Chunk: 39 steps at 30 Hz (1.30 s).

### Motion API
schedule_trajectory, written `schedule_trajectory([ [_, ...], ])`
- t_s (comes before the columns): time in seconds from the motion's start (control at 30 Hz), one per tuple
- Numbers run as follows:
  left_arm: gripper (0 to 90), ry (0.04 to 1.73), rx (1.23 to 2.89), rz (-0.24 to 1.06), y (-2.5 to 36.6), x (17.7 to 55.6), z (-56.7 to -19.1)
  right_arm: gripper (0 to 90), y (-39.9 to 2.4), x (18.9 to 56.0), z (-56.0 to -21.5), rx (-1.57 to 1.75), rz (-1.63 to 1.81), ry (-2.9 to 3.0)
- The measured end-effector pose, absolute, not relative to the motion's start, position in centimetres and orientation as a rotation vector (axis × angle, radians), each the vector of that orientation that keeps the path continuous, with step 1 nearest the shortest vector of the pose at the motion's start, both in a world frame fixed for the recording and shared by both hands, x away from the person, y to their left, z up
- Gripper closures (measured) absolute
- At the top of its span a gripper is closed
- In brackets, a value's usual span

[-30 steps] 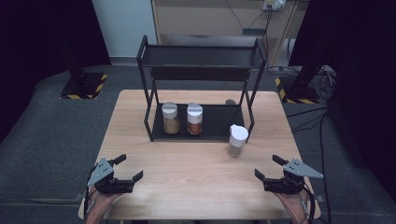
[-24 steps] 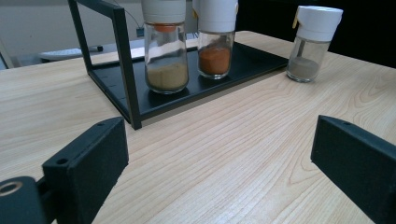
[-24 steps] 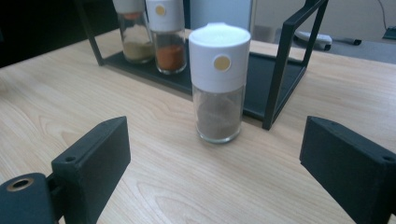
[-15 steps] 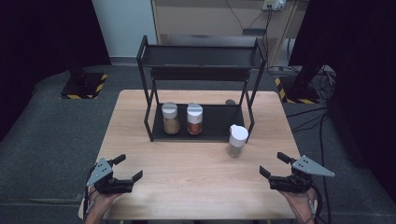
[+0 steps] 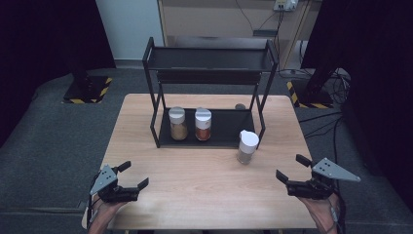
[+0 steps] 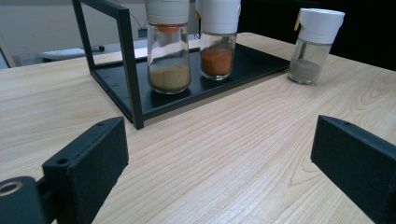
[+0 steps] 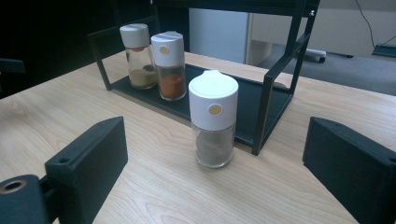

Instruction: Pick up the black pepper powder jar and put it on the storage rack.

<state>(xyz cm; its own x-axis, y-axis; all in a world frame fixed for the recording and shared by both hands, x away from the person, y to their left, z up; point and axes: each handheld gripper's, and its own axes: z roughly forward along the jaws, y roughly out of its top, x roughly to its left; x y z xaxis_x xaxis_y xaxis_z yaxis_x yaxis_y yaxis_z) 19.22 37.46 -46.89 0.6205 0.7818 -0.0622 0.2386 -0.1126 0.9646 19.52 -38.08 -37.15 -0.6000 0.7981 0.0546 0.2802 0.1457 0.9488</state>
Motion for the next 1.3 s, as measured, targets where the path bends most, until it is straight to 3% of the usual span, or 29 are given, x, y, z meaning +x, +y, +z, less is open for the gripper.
schedule_trajectory([
  [0.6,3.3,0.853,1.665,0.574,37.5,19.2,-46.9,5.6,-38.3,20.2,-35.5,1.022,1.444,1.969],
  [1.3,3.4,0.851,1.669,0.573,37.5,19.3,-46.9,5.7,-36.0,24.1,-33.9,0.988,1.430,2.041],
])
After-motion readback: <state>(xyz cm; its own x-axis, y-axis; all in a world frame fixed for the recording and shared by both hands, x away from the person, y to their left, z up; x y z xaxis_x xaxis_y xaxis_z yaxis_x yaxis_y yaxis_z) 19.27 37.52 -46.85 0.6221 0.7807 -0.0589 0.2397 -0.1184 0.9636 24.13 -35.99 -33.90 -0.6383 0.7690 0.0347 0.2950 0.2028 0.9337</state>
